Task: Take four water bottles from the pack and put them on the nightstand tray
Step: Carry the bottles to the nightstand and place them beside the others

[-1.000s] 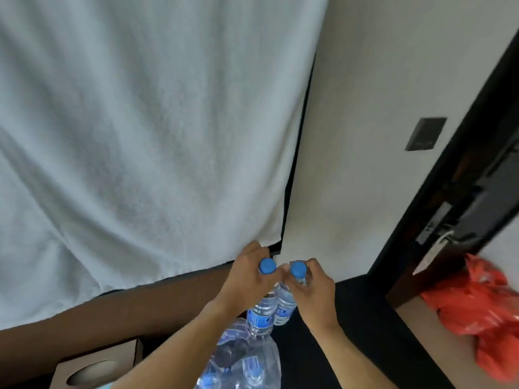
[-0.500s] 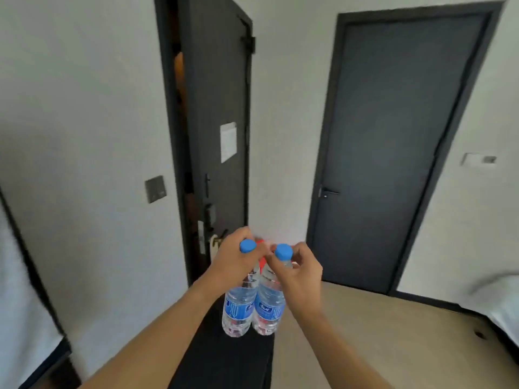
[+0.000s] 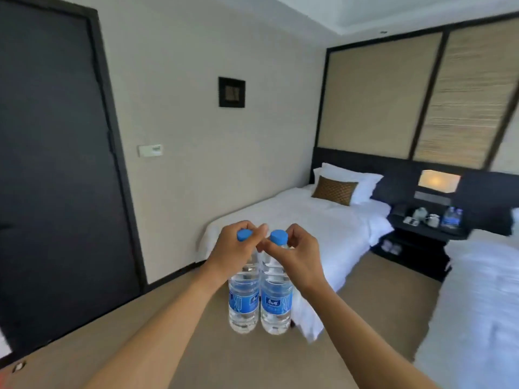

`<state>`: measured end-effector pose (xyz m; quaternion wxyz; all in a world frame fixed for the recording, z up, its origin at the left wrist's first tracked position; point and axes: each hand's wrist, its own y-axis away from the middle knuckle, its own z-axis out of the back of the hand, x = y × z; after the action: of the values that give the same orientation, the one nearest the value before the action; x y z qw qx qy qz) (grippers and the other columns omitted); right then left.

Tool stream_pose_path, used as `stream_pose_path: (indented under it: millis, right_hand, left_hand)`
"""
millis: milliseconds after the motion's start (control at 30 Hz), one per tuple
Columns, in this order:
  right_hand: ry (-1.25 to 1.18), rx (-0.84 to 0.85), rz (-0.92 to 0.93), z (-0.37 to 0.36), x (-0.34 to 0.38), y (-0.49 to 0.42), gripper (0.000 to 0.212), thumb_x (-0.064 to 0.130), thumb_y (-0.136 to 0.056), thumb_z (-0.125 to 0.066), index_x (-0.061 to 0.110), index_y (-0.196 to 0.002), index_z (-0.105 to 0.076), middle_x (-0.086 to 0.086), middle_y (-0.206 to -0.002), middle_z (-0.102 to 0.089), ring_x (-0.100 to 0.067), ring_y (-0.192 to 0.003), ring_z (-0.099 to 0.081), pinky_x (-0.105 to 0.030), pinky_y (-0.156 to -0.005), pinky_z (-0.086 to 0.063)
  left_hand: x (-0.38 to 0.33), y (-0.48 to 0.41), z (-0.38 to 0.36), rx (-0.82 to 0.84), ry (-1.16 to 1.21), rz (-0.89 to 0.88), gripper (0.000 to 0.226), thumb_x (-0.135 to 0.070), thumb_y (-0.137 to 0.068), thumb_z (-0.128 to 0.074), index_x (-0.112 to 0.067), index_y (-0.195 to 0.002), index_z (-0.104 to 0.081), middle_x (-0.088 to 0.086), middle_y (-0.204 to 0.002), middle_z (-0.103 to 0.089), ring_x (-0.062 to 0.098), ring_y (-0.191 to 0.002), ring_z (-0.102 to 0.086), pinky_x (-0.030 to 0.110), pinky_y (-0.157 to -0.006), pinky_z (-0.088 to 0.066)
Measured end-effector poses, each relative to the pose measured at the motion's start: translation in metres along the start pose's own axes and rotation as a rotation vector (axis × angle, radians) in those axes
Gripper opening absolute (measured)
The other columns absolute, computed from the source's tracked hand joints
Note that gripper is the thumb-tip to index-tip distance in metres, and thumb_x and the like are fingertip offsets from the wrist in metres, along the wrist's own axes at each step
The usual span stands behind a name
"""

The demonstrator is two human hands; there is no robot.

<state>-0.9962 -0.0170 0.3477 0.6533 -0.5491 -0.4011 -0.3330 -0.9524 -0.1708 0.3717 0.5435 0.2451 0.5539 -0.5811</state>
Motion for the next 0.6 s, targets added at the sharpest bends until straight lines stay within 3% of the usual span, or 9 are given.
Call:
stream_pose_path:
  millis: [100, 200, 367, 600]
  right_hand:
    - [0.116, -0.155, -0.009, 0.129, -0.030, -0.044, 0.066, 0.044, -0.061, -0.090, -0.002, -0.073, -0.044, -0.002, -0.065, -0.040, -0.012, -0.061, -0.038, -0.028, -0.057, -0.036]
    - [0.215, -0.301, -0.022, 0.246, -0.051, -0.076, 0.058, 0.043, -0.062, -0.092, 0.014, -0.067, -0.042, 0.004, -0.063, -0.035, -0.009, -0.058, -0.031, -0.021, -0.052, -0.032]
    - [0.350, -0.547, -0.031, 0.408, -0.084, -0.125, 0.056, 0.042, -0.064, -0.088, 0.023, -0.063, -0.035, 0.016, -0.051, -0.033, -0.003, -0.051, -0.028, -0.016, -0.048, -0.032]
    - [0.445, -0.781, -0.053, 0.571, -0.172, -0.218, 0.055, 0.048, -0.065, -0.087, 0.021, -0.062, -0.039, 0.013, -0.053, -0.034, -0.005, -0.052, -0.030, -0.028, -0.055, -0.030]
  left_hand:
    - [-0.013, -0.065, -0.134, 0.139, 0.065, -0.060, 0.040, -0.028, -0.098, -0.066, -0.021, -0.059, -0.058, -0.017, -0.048, -0.058, -0.002, -0.049, -0.051, 0.008, -0.054, -0.040]
    - [-0.029, -0.121, -0.261, 0.248, 0.123, -0.092, 0.043, -0.030, -0.098, -0.065, -0.019, -0.058, -0.053, -0.017, -0.044, -0.051, 0.001, -0.046, -0.047, 0.009, -0.052, -0.038]
    - [-0.054, -0.193, -0.446, 0.444, 0.219, -0.124, 0.040, -0.039, -0.099, -0.061, -0.011, -0.070, -0.060, -0.015, -0.052, -0.061, -0.001, -0.053, -0.057, 0.009, -0.055, -0.045]
    - [-0.045, -0.312, -0.644, 0.583, 0.305, -0.168, 0.043, -0.041, -0.096, -0.064, 0.001, -0.088, -0.060, -0.016, -0.057, -0.062, -0.003, -0.056, -0.062, 0.007, -0.057, -0.048]
